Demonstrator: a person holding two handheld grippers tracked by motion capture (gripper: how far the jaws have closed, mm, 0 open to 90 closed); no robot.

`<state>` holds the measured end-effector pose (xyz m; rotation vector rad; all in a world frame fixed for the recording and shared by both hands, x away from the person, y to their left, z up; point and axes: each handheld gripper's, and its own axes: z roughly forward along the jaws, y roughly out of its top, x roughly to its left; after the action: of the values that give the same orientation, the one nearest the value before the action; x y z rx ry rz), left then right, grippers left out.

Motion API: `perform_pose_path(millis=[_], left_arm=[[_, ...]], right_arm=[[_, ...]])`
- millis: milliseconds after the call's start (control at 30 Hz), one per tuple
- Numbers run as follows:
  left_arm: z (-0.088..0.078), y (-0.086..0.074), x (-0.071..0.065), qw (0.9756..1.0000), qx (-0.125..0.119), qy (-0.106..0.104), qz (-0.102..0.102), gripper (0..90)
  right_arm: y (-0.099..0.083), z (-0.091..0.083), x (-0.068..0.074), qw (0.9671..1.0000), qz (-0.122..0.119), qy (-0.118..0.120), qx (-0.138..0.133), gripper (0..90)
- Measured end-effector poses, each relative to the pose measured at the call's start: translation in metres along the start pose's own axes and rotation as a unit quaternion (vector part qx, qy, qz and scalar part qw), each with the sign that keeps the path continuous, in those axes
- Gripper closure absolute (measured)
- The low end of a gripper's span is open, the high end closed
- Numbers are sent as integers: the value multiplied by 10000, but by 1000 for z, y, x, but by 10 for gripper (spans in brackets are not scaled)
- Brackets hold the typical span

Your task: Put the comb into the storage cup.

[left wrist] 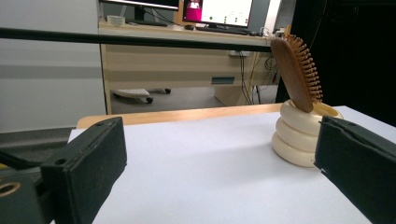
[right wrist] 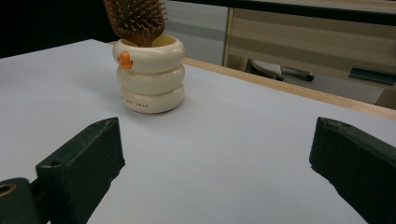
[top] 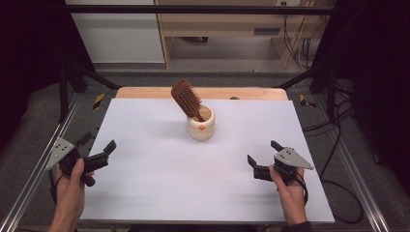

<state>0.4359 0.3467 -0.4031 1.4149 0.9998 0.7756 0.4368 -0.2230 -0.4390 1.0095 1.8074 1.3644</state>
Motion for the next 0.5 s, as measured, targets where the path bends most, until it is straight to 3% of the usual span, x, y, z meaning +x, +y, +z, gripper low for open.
perform_pose_path(millis=[500], left_arm=[[1,-22,-14,9994,204,-255,74,24]], right_arm=[[-7,-11,-6,10000,-22,28,-11,32]])
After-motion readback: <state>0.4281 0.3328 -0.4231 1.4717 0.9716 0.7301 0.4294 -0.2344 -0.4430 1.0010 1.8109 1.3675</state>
